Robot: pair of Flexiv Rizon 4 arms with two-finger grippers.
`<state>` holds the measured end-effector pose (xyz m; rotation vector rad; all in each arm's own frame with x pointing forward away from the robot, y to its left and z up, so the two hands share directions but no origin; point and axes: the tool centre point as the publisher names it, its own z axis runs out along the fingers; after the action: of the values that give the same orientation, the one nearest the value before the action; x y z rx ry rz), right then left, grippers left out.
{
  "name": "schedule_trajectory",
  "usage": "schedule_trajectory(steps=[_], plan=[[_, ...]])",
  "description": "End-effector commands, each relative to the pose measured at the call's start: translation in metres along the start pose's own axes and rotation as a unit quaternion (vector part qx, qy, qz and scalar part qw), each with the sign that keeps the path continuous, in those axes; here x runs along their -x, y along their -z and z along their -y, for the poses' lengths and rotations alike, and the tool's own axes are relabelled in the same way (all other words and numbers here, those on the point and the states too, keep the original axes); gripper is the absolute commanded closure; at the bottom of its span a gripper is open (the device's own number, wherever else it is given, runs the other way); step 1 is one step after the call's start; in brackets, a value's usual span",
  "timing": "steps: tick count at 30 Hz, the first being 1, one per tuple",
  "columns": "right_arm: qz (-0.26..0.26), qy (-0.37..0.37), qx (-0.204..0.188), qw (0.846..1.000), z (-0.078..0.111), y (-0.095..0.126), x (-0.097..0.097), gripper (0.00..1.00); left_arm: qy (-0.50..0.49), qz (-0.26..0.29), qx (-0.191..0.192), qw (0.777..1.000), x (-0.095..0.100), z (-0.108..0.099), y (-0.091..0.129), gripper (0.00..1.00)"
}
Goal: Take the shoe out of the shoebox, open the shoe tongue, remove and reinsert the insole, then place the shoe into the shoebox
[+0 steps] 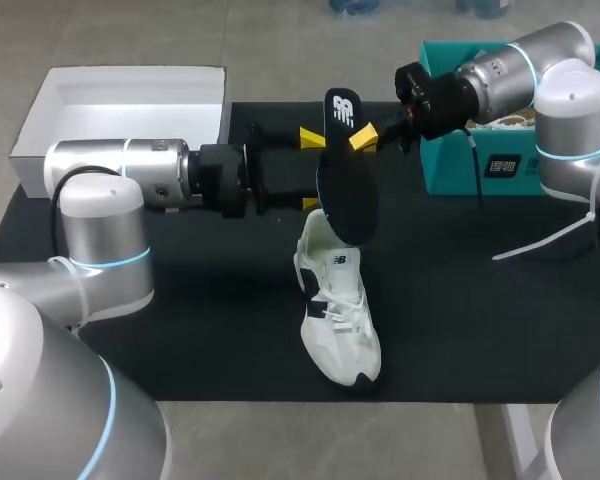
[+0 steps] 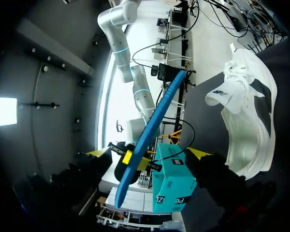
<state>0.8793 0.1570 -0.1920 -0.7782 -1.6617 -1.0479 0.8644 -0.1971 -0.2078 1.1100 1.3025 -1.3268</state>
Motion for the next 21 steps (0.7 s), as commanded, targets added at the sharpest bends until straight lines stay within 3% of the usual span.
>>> schedule_trajectory(steps=[1,6,7,8,9,21], plan=[[-0.003,0.0,-0.03,1.0,-0.006,-0.003,0.002,1.0,-0.006,0.0,0.004,1.0,0.001,0.003,-0.003,0.0],[-0.001,0.001,-0.034,0.999,-0.01,-0.007,0.0,1.0,-0.013,0.005,0.004,1.0,0.002,0.003,-0.005,0.03],[-0.004,0.004,-0.034,0.999,-0.011,-0.008,-0.001,1.0,-0.005,0.011,-0.002,1.0,0.003,0.003,-0.005,0.6],[-0.005,0.004,-0.035,0.999,-0.011,-0.008,-0.001,1.0,-0.003,0.013,-0.002,1.0,0.003,0.003,-0.005,0.93],[-0.004,0.004,-0.035,0.999,-0.011,-0.008,-0.001,1.0,-0.008,0.011,0.003,1.0,0.003,0.003,-0.005,1.0],[-0.012,0.007,-0.028,1.0,-0.009,-0.014,-0.003,1.0,-0.009,0.015,0.007,1.0,0.003,0.003,-0.005,1.0]])
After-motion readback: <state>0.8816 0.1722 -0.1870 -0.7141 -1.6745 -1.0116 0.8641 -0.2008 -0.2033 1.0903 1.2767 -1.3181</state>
